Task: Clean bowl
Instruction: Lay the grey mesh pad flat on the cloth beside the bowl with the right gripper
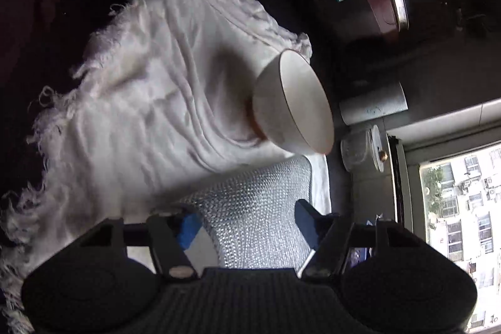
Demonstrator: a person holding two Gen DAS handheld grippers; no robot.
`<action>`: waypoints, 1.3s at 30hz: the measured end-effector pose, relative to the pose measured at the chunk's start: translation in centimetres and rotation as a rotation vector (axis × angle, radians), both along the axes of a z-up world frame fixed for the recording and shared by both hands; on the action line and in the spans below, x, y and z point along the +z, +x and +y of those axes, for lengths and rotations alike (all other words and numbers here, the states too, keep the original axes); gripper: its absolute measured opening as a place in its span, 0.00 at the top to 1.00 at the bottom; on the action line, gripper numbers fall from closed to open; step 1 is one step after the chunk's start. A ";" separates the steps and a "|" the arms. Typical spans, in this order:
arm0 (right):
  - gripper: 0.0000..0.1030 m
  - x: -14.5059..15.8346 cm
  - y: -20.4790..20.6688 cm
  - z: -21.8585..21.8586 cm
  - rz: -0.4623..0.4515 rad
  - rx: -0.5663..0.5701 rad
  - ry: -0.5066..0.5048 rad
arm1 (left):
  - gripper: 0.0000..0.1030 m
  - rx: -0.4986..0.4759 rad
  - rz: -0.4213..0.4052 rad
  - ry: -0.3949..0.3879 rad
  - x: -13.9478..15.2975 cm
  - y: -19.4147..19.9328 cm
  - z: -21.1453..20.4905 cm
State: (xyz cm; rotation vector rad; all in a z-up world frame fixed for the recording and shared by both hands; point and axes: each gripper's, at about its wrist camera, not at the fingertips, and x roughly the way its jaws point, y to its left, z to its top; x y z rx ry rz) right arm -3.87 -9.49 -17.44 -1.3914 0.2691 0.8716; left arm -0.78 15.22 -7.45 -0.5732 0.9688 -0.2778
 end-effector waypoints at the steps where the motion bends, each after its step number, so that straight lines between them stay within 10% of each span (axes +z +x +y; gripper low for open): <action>1: 0.90 0.0 0.1 0.3 0.024 -0.015 0.007 | 0.62 0.007 0.001 -0.010 -0.1 0.1 0.1; 4: 0.99 0.7 1.6 0.6 0.066 -0.162 0.094 | 0.62 0.025 0.002 -0.030 -0.1 0.3 0.4; 10: 0.99 7.5 10.3 -5.8 0.437 -0.935 0.704 | 0.62 0.067 0.017 -0.089 -0.3 0.7 0.9; 14: 0.98 5.5 8.7 -3.5 0.525 -0.839 0.534 | 0.61 0.091 0.043 -0.124 -0.8 1.2 0.8; 18: 0.97 1.7 3.3 1.6 0.174 -0.510 0.139 | 0.61 0.094 0.054 -0.138 -1.0 1.3 0.5; 26: 0.65 0.6 -0.5 2.5 0.151 -0.334 -0.003 | 0.61 0.062 0.045 -0.116 -0.5 0.8 0.1; 31: 0.50 5.4 0.5 1.1 0.481 -0.391 0.101 | 0.61 0.073 0.049 -0.103 -0.5 0.1 0.9; 39: 0.49 9.3 8.2 -0.1 0.444 -0.795 0.724 | 0.60 0.082 0.054 -0.097 -0.7 -0.7 1.9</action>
